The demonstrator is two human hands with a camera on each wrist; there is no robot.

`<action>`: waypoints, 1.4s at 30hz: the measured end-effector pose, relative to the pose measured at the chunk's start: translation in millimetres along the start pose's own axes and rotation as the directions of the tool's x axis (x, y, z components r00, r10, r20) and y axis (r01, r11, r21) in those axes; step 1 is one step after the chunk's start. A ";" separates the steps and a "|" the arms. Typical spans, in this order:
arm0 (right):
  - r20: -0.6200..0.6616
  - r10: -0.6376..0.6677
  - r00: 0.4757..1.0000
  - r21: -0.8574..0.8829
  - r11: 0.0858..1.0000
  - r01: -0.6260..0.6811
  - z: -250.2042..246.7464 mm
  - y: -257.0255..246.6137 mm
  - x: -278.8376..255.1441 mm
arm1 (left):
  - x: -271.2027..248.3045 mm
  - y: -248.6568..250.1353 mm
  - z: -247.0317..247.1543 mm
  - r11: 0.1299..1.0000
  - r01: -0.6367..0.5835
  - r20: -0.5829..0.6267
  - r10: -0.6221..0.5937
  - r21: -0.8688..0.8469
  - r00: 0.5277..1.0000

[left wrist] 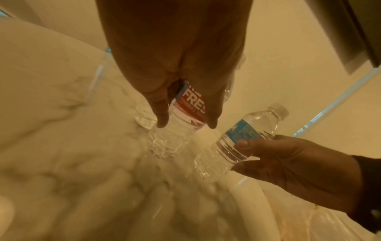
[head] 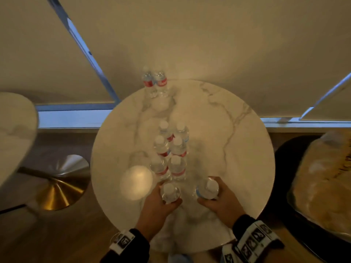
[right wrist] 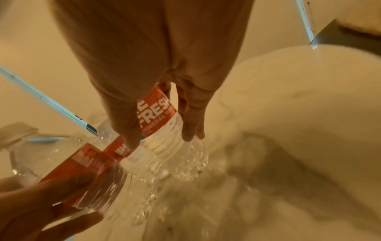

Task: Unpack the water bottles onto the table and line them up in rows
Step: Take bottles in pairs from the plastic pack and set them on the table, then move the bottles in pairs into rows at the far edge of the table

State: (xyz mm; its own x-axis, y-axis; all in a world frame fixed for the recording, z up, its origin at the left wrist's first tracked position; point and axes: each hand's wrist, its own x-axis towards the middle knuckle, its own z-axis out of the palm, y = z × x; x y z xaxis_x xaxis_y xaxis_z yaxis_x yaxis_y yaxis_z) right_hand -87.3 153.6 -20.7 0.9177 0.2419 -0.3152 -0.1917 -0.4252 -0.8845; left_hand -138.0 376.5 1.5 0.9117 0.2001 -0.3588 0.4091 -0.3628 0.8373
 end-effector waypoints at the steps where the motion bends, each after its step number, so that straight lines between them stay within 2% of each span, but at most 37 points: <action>1: -0.011 0.006 1.000 -0.001 1.000 -0.006 12.7 -3.9 5.5 | 4.6 -7.2 -7.0 1.000 -0.007 -0.004 0.007 0.013 1.000; 4: -0.029 0.024 0.999 -0.022 0.999 -0.025 39.9 -11.7 16.1 | 15.3 -22.3 -19.7 1.000 0.001 0.020 -0.001 0.022 1.000; 8: -0.053 0.037 0.998 -0.056 0.998 -0.039 51.3 -15.0 23.6 | 22.0 -33.1 -26.0 1.000 0.015 0.053 -0.014 -0.010 0.998; 11: 0.015 0.077 0.997 -0.075 0.994 -0.076 46.7 -9.7 25.9 | 23.5 -37.9 -31.2 0.999 0.020 0.148 -0.015 -0.032 0.989; 13: 0.101 0.115 0.988 -0.113 0.988 -0.104 35.9 -6.4 27.5 | 24.6 -42.9 -40.9 0.997 0.035 0.209 -0.047 0.064 0.977; 14: 0.134 0.139 0.981 -0.159 0.980 -0.117 26.9 -6.2 28.8 | 25.7 -46.7 -48.4 0.985 0.038 0.209 -0.073 0.169 0.975; 16: 0.156 0.198 0.968 -0.243 0.957 -0.157 3.6 -10.0 32.9 | 29.8 -53.0 -68.8 0.926 0.041 0.165 -0.110 0.376 0.980; 18: 0.107 0.216 0.970 -0.269 0.946 -0.181 -23.1 -20.1 42.1 | 40.6 -48.3 -91.5 0.886 0.043 0.088 -0.094 0.462 0.992; 22: 0.009 0.104 0.995 -0.299 0.949 -0.096 -57.2 -61.7 86.4 | 87.6 -1.9 -127.5 0.871 -0.033 -0.088 0.088 0.490 0.992; 24: -0.002 0.011 1.000 -0.321 0.947 -0.012 -59.3 -90.1 116.7 | 117.1 30.9 -135.6 0.875 -0.105 -0.107 0.175 0.472 0.979; 27: 0.047 -0.098 0.994 -0.433 0.895 0.108 -45.9 -130.9 156.1 | 156.8 77.2 -133.0 0.871 -0.233 -0.013 0.264 0.432 0.964; 29: 0.129 -0.083 0.988 -0.557 0.818 0.141 -31.5 -152.7 175.7 | 176.5 102.2 -124.7 0.849 -0.315 0.123 0.291 0.425 0.949; 32: 0.207 -0.016 0.978 -0.758 0.630 0.170 -10.1 -169.3 193.8 | 202.4 121.6 -112.4 0.723 -0.417 0.355 0.249 0.551 0.901; 34: 0.204 0.004 0.979 -0.791 0.590 0.162 -2.2 -170.6 198.6 | 215.2 122.3 -107.1 0.640 -0.477 0.466 0.204 0.602 0.861; 36: 0.167 0.001 0.986 -0.788 0.601 0.133 -3.2 -172.4 206.1 | 231.3 119.5 -106.8 0.599 -0.532 0.520 0.215 0.598 0.827; 39: 0.126 0.020 0.992 -0.801 0.592 0.090 -15.6 -171.7 220.5 | 252.6 125.7 -105.1 0.586 -0.589 0.562 0.257 0.556 0.786; 42: 0.058 0.005 0.998 -0.827 0.561 0.046 -38.0 -175.5 256.1 | 296.9 142.9 -103.2 0.597 -0.596 0.536 0.305 0.537 0.787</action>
State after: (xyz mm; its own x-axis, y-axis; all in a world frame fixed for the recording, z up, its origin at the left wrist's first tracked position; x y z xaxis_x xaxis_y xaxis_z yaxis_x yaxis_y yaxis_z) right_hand 194.6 257.1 66.9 0.8948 0.2906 -0.3388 0.2223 -0.9484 -0.2262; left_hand 187.3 478.0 57.2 0.8628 -0.4405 -0.2480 -0.2793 -0.8243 0.4924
